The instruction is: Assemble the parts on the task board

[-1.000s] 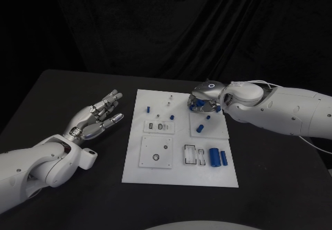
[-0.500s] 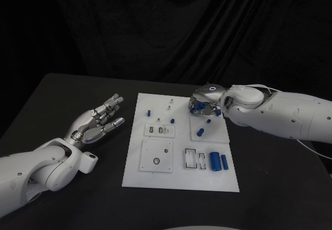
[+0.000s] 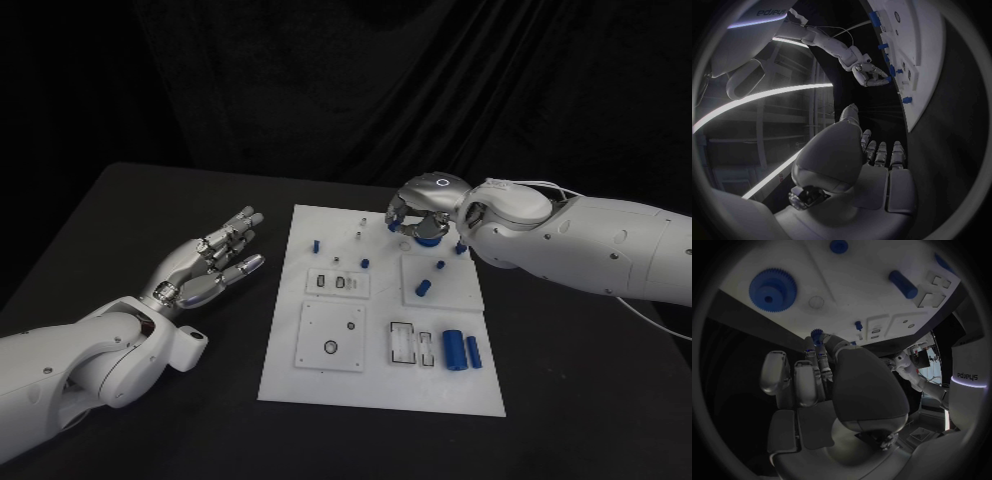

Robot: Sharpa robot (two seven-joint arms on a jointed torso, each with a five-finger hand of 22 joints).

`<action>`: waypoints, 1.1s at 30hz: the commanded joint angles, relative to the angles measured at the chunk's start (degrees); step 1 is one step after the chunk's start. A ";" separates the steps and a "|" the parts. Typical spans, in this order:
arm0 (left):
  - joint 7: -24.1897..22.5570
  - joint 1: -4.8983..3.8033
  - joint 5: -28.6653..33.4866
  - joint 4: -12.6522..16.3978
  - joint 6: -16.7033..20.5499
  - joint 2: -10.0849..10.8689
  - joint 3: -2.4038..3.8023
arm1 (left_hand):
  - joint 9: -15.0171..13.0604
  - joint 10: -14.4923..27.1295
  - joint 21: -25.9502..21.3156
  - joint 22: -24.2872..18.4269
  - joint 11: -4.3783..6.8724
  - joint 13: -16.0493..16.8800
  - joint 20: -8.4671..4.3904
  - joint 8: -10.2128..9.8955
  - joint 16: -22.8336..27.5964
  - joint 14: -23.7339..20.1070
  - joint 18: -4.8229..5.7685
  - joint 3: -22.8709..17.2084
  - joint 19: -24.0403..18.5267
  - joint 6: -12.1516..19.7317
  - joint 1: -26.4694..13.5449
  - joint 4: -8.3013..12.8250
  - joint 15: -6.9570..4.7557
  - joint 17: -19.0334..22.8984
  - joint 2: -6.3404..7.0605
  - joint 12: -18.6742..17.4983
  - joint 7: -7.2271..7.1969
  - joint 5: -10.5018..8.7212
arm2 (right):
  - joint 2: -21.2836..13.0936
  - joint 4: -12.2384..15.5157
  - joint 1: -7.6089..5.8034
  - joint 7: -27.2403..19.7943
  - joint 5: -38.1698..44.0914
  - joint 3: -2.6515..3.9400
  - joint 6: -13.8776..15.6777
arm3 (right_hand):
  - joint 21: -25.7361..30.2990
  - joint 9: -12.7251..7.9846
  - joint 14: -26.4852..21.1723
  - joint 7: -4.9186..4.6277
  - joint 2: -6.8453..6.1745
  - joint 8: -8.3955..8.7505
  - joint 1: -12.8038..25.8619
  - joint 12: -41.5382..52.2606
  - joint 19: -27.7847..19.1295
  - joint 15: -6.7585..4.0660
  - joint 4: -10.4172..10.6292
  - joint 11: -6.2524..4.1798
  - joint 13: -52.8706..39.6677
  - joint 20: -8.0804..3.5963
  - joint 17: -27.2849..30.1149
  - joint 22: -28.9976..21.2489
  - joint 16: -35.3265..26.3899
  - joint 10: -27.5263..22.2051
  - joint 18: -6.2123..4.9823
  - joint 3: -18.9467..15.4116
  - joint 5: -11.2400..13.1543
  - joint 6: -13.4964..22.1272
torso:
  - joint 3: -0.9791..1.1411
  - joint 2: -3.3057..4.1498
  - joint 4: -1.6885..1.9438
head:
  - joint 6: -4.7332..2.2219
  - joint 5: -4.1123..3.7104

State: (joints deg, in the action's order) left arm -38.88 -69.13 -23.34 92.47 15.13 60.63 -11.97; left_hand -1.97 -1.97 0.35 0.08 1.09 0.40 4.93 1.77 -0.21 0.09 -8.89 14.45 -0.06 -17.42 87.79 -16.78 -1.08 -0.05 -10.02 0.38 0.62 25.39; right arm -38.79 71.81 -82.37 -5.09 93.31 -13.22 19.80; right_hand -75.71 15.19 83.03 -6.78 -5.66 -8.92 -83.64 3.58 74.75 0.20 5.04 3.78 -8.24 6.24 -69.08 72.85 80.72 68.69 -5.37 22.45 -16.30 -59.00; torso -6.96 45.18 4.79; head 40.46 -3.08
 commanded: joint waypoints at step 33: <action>-14.67 -0.14 4.73 -0.02 -1.37 -0.86 0.03 | -0.07 -0.29 -0.30 -0.03 -0.72 0.09 0.79 0.24 0.21 -0.09 -1.22 2.09 0.12 -0.74 -8.28 0.01 0.66 0.05 -2.69 0.10 0.49 0.13 | 9.32 -10.60 -0.24 -0.73 -3.55 0.45 -1.21 | 0.08 0.22 -0.07 -0.26 -0.43 0.60 -0.12 -0.18 0.21 0.28 0.08 0.75 0.93 0.35 0.72 0.02 -0.28 -0.56 0.70 0.22 0.12 0.59 | -0.13 0.23 0.30 | -0.47 -0.40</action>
State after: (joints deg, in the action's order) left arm -38.88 -69.13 -19.10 92.39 14.37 59.89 -11.97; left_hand -1.97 -2.35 0.35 0.07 0.71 0.44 5.14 1.77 -0.21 -0.08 -9.77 16.33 0.04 -17.83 80.03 -16.91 -0.91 -0.09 -12.86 0.38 1.03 25.39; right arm -29.52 61.35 -82.56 -5.93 89.78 -12.81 19.75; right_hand -75.70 15.36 83.03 -7.02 -5.88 -8.68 -83.84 3.50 74.95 0.21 5.05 4.42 -7.40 6.45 -68.41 72.95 80.72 68.47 -5.38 22.44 -16.10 -58.83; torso -7.08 45.43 5.10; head 40.09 -3.44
